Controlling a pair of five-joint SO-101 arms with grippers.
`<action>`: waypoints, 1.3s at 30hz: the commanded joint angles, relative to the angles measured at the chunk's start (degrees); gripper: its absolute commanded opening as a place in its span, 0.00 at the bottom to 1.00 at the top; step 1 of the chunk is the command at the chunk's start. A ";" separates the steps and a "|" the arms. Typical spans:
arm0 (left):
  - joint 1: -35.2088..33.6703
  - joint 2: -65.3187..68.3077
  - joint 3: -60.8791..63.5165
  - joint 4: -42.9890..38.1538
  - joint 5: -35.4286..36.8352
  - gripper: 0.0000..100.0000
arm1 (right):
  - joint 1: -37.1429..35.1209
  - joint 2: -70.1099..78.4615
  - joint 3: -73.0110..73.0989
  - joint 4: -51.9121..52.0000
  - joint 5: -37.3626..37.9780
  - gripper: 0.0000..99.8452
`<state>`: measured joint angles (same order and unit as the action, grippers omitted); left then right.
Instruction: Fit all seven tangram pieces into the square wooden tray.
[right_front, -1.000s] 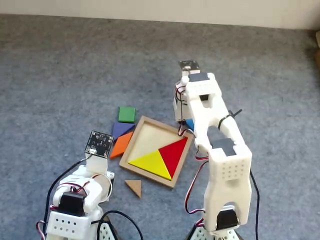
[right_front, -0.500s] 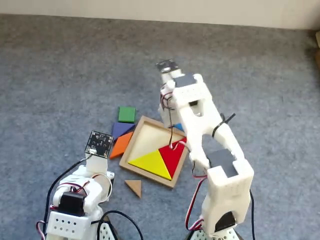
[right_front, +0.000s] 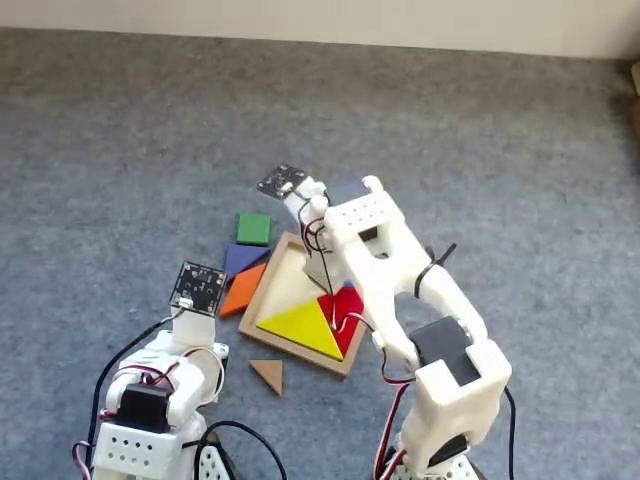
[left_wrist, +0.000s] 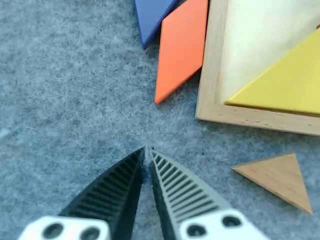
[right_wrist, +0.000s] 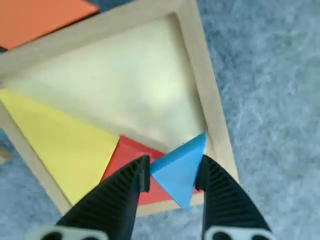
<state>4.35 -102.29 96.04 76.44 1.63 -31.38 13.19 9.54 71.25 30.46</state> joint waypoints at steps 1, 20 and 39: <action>-0.66 -1.36 1.10 0.35 0.53 0.00 | -0.13 -3.91 0.48 -4.26 3.43 0.14; -0.66 -1.36 1.10 0.35 0.53 0.00 | 1.36 -4.35 0.22 -1.36 5.71 0.25; -0.66 -2.07 1.10 0.35 0.53 0.00 | 0.40 -3.74 1.01 -10.24 -4.75 0.01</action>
<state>4.35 -102.29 96.04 76.44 1.63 -33.23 13.19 10.86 63.52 26.51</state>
